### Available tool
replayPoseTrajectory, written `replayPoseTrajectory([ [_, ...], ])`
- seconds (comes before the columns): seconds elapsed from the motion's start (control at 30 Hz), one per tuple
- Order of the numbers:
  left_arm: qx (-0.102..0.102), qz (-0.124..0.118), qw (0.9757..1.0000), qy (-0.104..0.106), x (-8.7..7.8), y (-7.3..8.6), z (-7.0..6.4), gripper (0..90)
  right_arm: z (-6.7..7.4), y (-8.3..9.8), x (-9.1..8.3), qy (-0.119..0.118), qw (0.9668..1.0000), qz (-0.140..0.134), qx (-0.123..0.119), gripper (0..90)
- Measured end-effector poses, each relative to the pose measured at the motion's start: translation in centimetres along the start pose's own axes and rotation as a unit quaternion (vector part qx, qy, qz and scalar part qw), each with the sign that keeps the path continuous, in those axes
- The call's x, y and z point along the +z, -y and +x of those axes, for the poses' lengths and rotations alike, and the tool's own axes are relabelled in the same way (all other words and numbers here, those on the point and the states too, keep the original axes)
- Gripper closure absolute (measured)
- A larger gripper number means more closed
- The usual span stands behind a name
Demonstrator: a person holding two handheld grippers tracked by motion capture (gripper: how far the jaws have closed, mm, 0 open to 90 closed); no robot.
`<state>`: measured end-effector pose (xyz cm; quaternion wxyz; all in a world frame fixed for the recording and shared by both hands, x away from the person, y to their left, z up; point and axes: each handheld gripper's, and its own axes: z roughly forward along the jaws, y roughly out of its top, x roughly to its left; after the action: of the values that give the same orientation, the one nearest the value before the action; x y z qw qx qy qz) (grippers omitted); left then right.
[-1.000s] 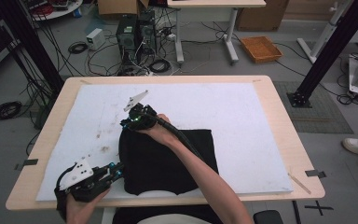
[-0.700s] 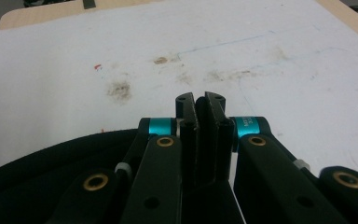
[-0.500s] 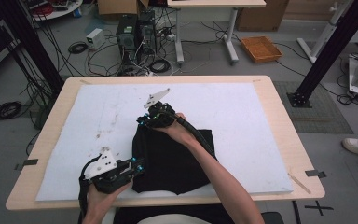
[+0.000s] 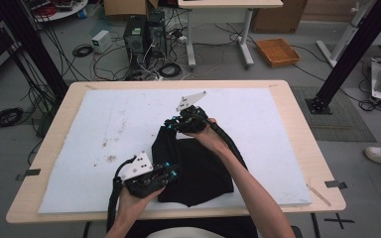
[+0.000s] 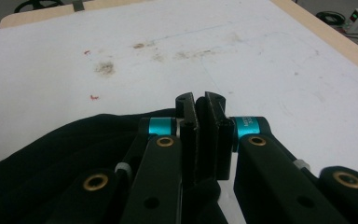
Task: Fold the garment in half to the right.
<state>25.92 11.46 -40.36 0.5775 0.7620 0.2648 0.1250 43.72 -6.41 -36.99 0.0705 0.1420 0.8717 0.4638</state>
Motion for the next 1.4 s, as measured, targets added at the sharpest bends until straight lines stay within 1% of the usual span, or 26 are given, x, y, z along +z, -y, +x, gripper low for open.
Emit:
replayPoseTrajectory([
  [0.13, -0.004, 0.006, 0.9999, 0.009, 1.9, -0.3, -0.4, 82.5, -0.6, 1.1, -0.9, 0.003, 0.9998, -0.012, 0.013, 85.5],
  [0.2, -0.002, 0.015, 0.9998, 0.016, 3.0, -0.4, -0.5, 82.6, -0.9, 1.8, -1.5, 0.005, 0.9996, -0.016, 0.024, 85.4],
  [0.33, -0.006, 0.031, 0.9989, 0.036, 4.8, -0.4, -0.6, 82.6, -1.6, 3.5, -2.7, 0.018, 0.9988, -0.019, 0.042, 85.4],
  [0.4, -0.004, 0.041, 0.9982, 0.044, 5.6, -0.4, -0.7, 82.6, -1.9, 4.2, -3.3, 0.025, 0.9985, -0.019, 0.045, 85.4],
  [0.5, -0.001, 0.052, 0.9972, 0.054, 6.5, -0.3, -1.0, 82.6, -2.2, 5.2, -4.2, 0.036, 0.9981, -0.012, 0.048, 85.4],
  [0.57, -0.002, 0.056, 0.9966, 0.06, 7.1, -0.2, -1.2, 82.6, -2.4, 5.9, -4.7, 0.043, 0.9979, -0.005, 0.048, 85.4],
  [0.63, -0.002, 0.061, 0.9958, 0.068, 7.6, -0.2, -1.4, 82.6, -2.5, 6.5, -5.0, 0.046, 0.9978, 0.0, 0.049, 85.4],
  [0.67, 0.0, 0.063, 0.9955, 0.071, 8.0, -0.2, -1.5, 82.6, -2.5, 6.8, -5.1, 0.047, 0.9978, 0.007, 0.047, 85.4],
  [0.7, 0.002, 0.067, 0.9952, 0.072, 8.2, -0.2, -1.6, 82.6, -2.4, 7.1, -5.2, 0.053, 0.9975, 0.015, 0.043, 85.4],
  [0.83, 0.006, 0.081, 0.9937, 0.077, 9.3, -0.3, -2.1, 82.7, -2.4, 8.1, -5.5, 0.063, 0.9969, 0.026, 0.039, 85.3],
  [0.97, 0.008, 0.099, 0.9917, 0.082, 10.3, -0.4, -2.4, 82.7, -2.6, 8.9, -5.8, 0.068, 0.9963, 0.029, 0.043, 85.3],
  [1.13, 0.015, 0.114, 0.9894, 0.089, 11.0, -0.4, -2.6, 82.6, -2.5, 9.7, -6.3, 0.075, 0.9956, 0.034, 0.045, 85.1],
  [1.23, 0.015, 0.126, 0.9875, 0.094, 11.5, -0.2, -2.8, 82.7, -2.6, 10.3, -6.5, 0.079, 0.9953, 0.034, 0.046, 85.1],
  [1.3, 0.02, 0.136, 0.9859, 0.095, 11.9, -0.2, -2.8, 82.6, -2.7, 10.6, -6.6, 0.079, 0.995, 0.037, 0.049, 85.0],
  [1.33, 0.017, 0.138, 0.9857, 0.095, 12.2, -0.2, -2.9, 82.6, -2.7, 10.7, -6.6, 0.079, 0.995, 0.036, 0.048, 85.0],
  [1.4, 0.019, 0.147, 0.9842, 0.096, 12.5, -0.1, -2.9, 82.6, -2.7, 10.9, -6.7, 0.081, 0.9946, 0.039, 0.051, 84.9],
])
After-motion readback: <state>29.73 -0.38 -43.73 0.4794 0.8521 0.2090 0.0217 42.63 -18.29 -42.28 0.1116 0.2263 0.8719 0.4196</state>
